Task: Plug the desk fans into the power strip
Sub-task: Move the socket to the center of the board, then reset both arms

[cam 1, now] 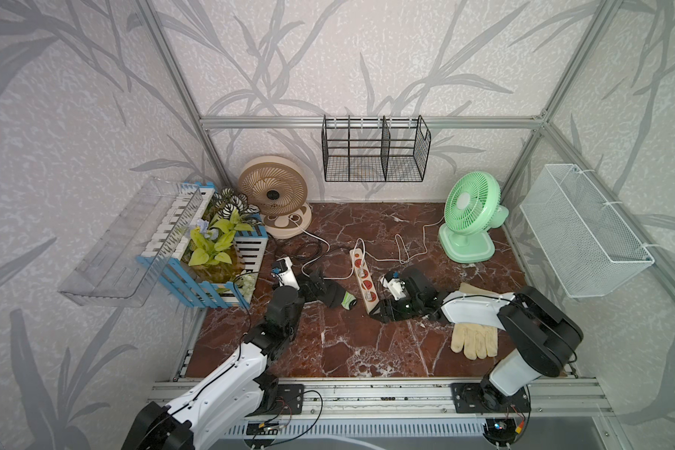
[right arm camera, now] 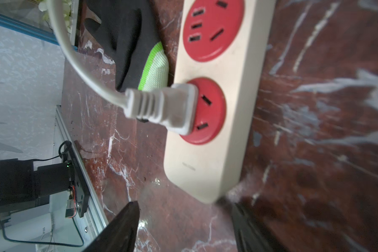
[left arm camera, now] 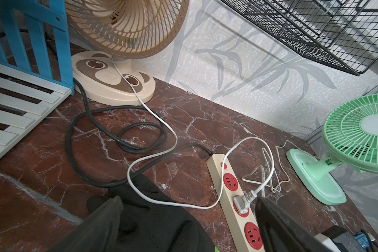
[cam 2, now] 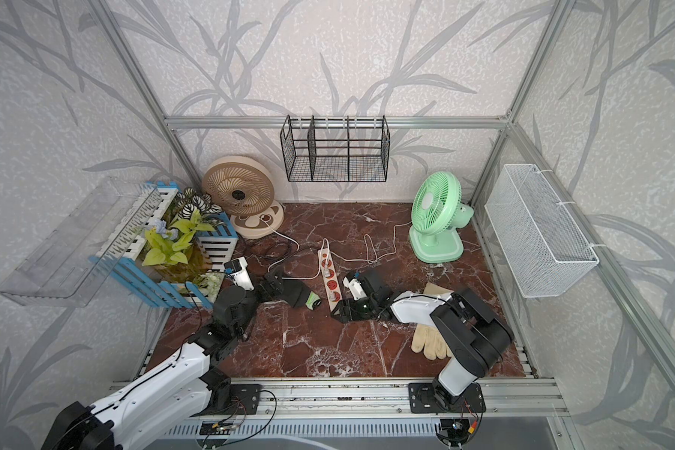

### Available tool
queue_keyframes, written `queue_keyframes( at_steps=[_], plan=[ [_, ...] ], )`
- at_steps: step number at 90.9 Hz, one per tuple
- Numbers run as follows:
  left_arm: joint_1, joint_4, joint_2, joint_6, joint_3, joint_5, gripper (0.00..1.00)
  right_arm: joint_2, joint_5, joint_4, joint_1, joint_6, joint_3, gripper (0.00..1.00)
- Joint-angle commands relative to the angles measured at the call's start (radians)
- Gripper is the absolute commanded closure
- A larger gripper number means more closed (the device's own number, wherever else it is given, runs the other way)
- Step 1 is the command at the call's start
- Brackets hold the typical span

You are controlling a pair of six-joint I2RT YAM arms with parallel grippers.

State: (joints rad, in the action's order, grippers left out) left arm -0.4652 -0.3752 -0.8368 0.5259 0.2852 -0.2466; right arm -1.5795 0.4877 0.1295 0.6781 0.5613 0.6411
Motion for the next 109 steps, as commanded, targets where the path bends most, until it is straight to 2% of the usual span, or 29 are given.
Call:
queue_keyframes(
  at_steps=[1, 17, 31, 46, 59, 66, 70, 78, 85, 100, 109],
  plan=[
    [0.003, -0.019, 0.0, -0.007, 0.02, 0.056, 0.0, 0.149, -0.077, -0.074, 0.005, -0.011, -0.049, 0.28],
    [0.003, 0.038, 0.008, 0.027, 0.056, 0.082, 0.0, 0.41, -0.104, -0.219, 0.006, -0.057, -0.085, 0.24],
    [-0.021, 0.169, 0.027, 0.078, 0.124, 0.152, 0.0, 0.659, -0.137, -0.344, 0.013, -0.083, -0.102, 0.0],
    [-0.109, 0.24, 0.099, 0.133, 0.126, 0.143, 0.0, 0.826, -0.208, -0.455, 0.013, -0.132, -0.07, 0.01],
    [-0.164, 0.278, 0.143, 0.127, 0.137, 0.095, 0.0, 0.92, -0.333, -0.505, 0.014, -0.156, -0.039, 0.01],
    [-0.165, 0.308, 0.13, 0.088, 0.165, 0.042, 0.0, 0.938, -0.459, -0.556, 0.007, -0.167, -0.004, 0.01],
    [-0.165, 0.344, 0.107, 0.075, 0.188, -0.018, 0.0, 0.929, -0.469, -0.566, -0.006, -0.21, 0.015, 0.01],
    [-0.157, 0.365, 0.05, 0.018, 0.22, -0.098, 0.0, 0.897, -0.542, -0.604, -0.046, -0.215, 0.051, 0.01],
    [-0.146, 0.335, 0.0, -0.028, 0.23, -0.133, 0.0, 0.892, -0.539, -0.578, -0.11, -0.24, 0.043, 0.01],
    [-0.067, 0.255, -0.107, -0.082, 0.226, -0.14, 0.0, 0.841, -0.362, -0.484, -0.368, -0.217, 0.015, 0.01],
    [-0.023, 0.231, -0.164, -0.105, 0.229, -0.164, 0.0, 0.839, -0.321, -0.403, -0.486, -0.21, -0.031, 0.01]
  ],
)
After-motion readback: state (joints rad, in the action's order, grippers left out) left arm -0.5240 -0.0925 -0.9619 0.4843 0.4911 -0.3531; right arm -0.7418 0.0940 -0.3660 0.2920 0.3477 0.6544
